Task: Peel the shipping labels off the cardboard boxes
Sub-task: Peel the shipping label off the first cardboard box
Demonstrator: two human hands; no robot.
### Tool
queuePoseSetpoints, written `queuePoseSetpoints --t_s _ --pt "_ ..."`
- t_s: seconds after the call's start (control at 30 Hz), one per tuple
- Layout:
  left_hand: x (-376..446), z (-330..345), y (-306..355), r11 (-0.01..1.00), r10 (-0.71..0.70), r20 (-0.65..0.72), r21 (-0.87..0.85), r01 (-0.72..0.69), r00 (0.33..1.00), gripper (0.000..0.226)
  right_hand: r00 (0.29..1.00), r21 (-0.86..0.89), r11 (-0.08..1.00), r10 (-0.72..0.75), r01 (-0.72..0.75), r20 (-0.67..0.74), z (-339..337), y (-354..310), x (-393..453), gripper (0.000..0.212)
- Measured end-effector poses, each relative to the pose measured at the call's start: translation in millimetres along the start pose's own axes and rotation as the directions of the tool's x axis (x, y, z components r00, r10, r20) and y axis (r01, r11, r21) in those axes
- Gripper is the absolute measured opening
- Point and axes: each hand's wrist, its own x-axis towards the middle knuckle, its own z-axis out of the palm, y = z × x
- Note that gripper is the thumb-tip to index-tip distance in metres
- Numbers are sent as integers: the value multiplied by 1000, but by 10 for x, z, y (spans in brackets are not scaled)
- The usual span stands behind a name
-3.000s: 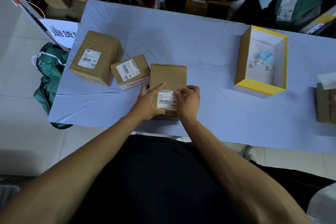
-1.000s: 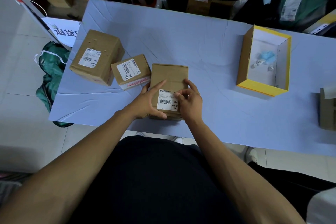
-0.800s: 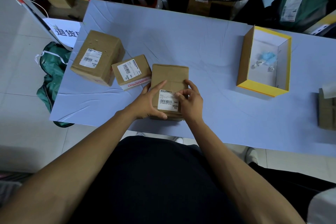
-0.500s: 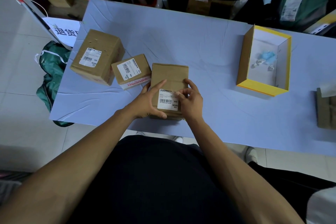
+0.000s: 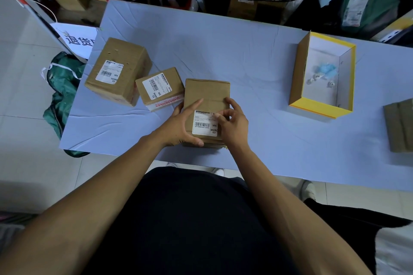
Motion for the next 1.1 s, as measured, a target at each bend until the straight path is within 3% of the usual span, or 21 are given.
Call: queuePoseSetpoints --t_s 1.1 --pt "-7 -3 4 1000 5 6 -12 -5 1000 125 999 25 998 51 -52 17 -11 -55 -10 18"
